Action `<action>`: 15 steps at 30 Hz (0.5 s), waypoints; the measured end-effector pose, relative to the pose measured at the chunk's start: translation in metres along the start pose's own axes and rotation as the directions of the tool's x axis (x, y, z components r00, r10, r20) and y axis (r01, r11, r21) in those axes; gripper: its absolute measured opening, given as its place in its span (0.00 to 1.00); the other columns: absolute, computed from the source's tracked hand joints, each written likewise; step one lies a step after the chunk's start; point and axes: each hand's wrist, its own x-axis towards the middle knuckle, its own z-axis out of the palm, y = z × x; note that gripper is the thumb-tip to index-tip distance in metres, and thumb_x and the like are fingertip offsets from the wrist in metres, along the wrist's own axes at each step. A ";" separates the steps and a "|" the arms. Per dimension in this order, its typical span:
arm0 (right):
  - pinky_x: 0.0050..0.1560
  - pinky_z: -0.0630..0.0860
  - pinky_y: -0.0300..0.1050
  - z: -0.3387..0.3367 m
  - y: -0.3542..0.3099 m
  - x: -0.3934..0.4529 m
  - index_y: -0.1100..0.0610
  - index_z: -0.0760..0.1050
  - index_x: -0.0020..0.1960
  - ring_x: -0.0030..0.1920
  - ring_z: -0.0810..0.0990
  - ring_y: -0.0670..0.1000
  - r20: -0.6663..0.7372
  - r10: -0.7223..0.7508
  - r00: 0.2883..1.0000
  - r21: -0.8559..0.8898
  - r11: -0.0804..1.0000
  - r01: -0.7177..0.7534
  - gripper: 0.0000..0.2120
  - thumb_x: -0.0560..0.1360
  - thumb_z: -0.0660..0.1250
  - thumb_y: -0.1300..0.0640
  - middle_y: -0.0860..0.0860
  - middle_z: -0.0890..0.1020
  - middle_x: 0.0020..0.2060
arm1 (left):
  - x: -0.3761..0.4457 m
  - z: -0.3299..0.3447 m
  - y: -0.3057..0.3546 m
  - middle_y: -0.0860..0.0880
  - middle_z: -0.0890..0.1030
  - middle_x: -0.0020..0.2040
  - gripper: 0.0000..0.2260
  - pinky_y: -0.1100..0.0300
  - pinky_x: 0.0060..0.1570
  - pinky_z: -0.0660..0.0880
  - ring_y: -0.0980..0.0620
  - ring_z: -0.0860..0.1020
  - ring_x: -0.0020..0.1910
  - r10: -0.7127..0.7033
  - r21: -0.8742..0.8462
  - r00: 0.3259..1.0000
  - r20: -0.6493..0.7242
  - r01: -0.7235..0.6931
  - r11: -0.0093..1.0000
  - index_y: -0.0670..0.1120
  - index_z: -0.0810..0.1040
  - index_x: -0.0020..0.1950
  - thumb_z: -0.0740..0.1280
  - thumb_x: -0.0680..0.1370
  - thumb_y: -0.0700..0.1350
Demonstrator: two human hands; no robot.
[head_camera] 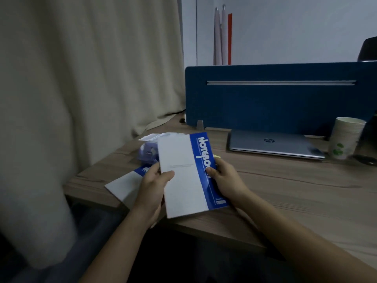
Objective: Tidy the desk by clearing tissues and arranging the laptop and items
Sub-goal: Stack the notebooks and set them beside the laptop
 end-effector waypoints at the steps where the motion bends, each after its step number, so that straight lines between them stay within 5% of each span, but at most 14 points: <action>1: 0.44 0.77 0.40 0.011 -0.006 0.004 0.49 0.72 0.60 0.48 0.83 0.44 0.040 -0.009 0.999 -0.048 0.999 0.010 0.09 0.81 0.62 0.51 0.44 0.82 0.53 | -0.003 -0.010 0.001 0.48 0.86 0.51 0.10 0.56 0.40 0.79 0.49 0.85 0.47 0.019 0.041 0.999 -0.050 -0.017 0.999 0.48 0.79 0.59 0.65 0.79 0.39; 7: 0.49 0.70 0.44 0.071 -0.027 0.018 0.54 0.71 0.66 0.51 0.76 0.48 0.175 -0.045 0.984 -0.342 0.934 0.104 0.15 0.81 0.61 0.54 0.47 0.77 0.55 | -0.019 -0.046 -0.006 0.56 0.82 0.50 0.10 0.71 0.28 0.71 0.61 0.79 0.41 0.153 0.384 0.929 -0.338 -0.012 0.923 0.50 0.75 0.58 0.65 0.78 0.40; 13: 0.48 0.70 0.45 0.096 -0.018 0.019 0.57 0.79 0.56 0.54 0.76 0.55 0.257 -0.104 0.961 -0.593 0.768 0.242 0.10 0.78 0.66 0.55 0.55 0.81 0.55 | -0.021 -0.049 -0.011 0.43 0.78 0.61 0.18 0.45 0.58 0.75 0.43 0.78 0.58 0.183 0.468 0.906 -0.381 0.018 0.884 0.44 0.73 0.65 0.63 0.74 0.36; 15: 0.44 0.68 0.45 0.093 -0.019 0.016 0.57 0.79 0.52 0.51 0.77 0.55 0.269 -0.112 0.956 -0.599 0.758 0.258 0.07 0.77 0.66 0.55 0.54 0.82 0.50 | -0.019 -0.047 -0.011 0.41 0.77 0.64 0.17 0.42 0.62 0.72 0.39 0.75 0.62 0.205 0.532 0.905 -0.374 0.028 0.846 0.42 0.73 0.63 0.64 0.74 0.36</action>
